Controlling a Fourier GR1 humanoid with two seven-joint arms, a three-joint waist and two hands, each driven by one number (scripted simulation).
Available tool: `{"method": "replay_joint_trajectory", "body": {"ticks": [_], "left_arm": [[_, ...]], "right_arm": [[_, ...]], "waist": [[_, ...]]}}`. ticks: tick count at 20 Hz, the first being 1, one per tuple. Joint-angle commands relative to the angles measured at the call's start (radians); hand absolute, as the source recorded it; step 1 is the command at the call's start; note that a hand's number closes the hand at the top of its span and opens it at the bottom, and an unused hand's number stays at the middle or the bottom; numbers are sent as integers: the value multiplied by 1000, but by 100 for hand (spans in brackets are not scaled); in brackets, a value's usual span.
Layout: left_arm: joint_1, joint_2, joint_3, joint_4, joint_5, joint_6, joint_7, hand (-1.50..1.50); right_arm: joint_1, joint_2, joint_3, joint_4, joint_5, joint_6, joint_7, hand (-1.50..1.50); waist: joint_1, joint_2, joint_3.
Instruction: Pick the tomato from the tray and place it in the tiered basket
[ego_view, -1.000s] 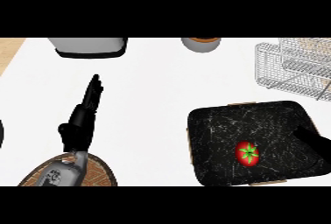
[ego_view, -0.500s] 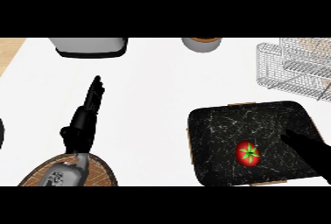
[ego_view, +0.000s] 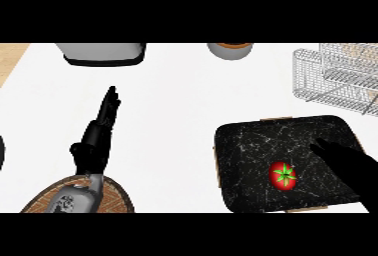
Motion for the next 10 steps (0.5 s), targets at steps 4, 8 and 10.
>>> {"method": "replay_joint_trajectory", "body": {"ticks": [4,8,10], "left_arm": [[-34,5,27,-28,-27,-26,61,0],[1,-42,26,-9,-41,-9,18,0],[75,-9,36,-7,-16,-57,-50,0]], "right_arm": [[65,92,16,1,196,-14,-23,-150],[24,132,-1,143,223,10,-109,-150],[149,107,-46,158,254,-51,-260,-150]], "waist": [[-3,0,0],[0,1,0],[-4,0,0]]}}
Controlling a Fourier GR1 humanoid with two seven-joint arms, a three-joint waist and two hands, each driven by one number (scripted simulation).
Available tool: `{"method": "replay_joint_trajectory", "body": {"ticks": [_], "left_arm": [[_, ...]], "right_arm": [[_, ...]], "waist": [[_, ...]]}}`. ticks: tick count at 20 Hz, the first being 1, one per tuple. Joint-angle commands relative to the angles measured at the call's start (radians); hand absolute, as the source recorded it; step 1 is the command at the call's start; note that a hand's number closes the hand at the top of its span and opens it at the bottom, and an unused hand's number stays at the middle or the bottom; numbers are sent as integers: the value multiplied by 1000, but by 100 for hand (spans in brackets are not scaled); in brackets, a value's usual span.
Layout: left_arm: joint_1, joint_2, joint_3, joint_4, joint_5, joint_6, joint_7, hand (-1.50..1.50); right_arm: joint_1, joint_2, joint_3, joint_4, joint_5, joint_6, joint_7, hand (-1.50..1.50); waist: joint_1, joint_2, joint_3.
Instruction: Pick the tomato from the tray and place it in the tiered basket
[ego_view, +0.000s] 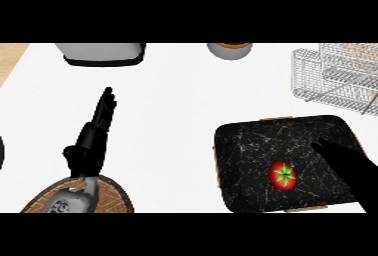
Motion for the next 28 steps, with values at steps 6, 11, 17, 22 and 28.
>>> {"method": "replay_joint_trajectory", "body": {"ticks": [6,11,17,22,28], "left_arm": [[-43,-54,0,18,-58,6,27,0],[6,-29,46,16,-28,-62,-22,0],[-13,-42,54,-48,-54,-59,65,0],[-35,-43,97,52,-35,-98,-14,0],[-22,-74,72,-5,-86,-72,15,0]], "right_arm": [[33,85,-14,62,93,17,-149,-150],[0,119,-53,107,120,61,-200,-150],[-26,221,-11,120,164,95,-153,-150],[-47,258,-4,154,201,133,-158,-150],[-91,310,27,272,292,77,-206,-150]], "waist": [[-1,0,0],[1,0,0],[3,0,0],[1,1,0],[3,1,0]]}}
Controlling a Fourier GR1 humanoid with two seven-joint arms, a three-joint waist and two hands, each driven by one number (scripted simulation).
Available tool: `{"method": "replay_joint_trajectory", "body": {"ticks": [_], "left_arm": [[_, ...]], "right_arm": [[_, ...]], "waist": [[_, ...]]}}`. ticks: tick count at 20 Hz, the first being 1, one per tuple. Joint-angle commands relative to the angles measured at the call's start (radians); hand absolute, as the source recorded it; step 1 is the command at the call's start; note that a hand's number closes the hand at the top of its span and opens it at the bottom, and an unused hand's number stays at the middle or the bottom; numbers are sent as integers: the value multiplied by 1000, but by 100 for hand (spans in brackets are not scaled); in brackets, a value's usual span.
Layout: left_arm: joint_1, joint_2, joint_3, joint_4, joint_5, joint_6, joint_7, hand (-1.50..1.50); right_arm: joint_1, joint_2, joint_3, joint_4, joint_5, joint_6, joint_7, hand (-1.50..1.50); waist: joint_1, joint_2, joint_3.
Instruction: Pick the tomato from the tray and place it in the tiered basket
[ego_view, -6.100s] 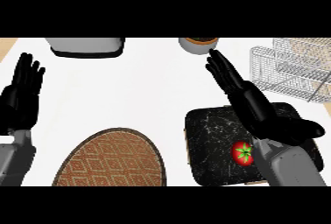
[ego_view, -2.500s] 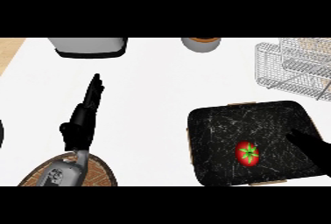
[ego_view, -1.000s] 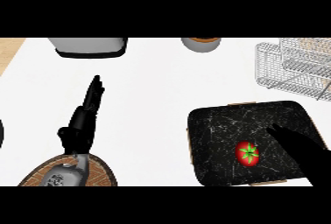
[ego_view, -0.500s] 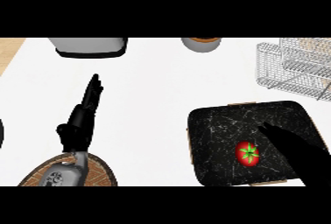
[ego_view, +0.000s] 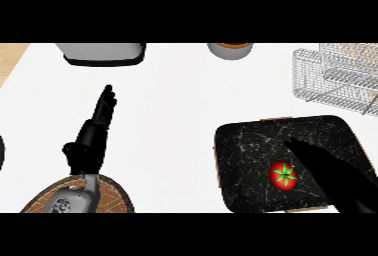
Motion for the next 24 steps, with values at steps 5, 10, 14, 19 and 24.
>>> {"method": "replay_joint_trajectory", "body": {"ticks": [5,10,14,19,24], "left_arm": [[7,-22,-2,-7,-42,6,-4,0],[-11,-64,-1,48,-48,22,-37,0],[-14,-10,63,77,0,-50,-73,0],[-2,-20,51,23,-13,-52,-29,0],[-10,-24,61,-12,-22,-36,16,0]], "right_arm": [[-47,34,-60,88,11,24,-59,-150],[-71,43,-65,124,54,15,-94,-150],[-27,111,16,179,143,-93,-105,-150],[22,155,42,117,154,-89,-84,-150],[-2,165,-5,280,166,-234,-200,-150]], "waist": [[0,0,0],[0,0,0],[-1,0,0],[-2,0,0],[0,0,0]]}}
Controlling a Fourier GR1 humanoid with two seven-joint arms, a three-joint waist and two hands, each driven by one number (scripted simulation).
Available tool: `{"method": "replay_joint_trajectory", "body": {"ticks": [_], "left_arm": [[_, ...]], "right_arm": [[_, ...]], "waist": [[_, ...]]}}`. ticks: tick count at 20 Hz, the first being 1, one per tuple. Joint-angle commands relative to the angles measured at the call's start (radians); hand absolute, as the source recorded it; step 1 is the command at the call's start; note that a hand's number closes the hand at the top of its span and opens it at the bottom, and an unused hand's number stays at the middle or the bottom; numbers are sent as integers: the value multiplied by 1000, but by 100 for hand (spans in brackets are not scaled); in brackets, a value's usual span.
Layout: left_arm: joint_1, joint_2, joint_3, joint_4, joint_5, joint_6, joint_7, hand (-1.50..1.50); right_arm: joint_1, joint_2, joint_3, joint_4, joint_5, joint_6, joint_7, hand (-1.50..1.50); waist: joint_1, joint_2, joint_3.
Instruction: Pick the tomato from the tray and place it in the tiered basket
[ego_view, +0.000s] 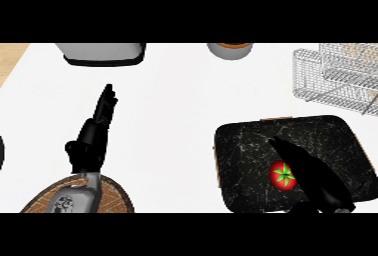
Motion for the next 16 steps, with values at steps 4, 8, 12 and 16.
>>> {"method": "replay_joint_trajectory", "body": {"ticks": [4,8,12,16], "left_arm": [[-30,-5,9,13,10,-19,24,0],[2,0,21,38,8,-13,-54,0],[-27,-34,-26,8,-15,11,-2,0],[-41,3,6,11,12,-30,17,0]], "right_arm": [[-40,20,1,39,68,-121,-42,150],[-14,-46,26,57,162,-228,-133,150],[-201,44,23,285,283,-132,132,150],[-363,10,-104,400,301,55,316,150]], "waist": [[0,0,0],[-2,0,0],[22,6,-1],[44,11,-2]]}}
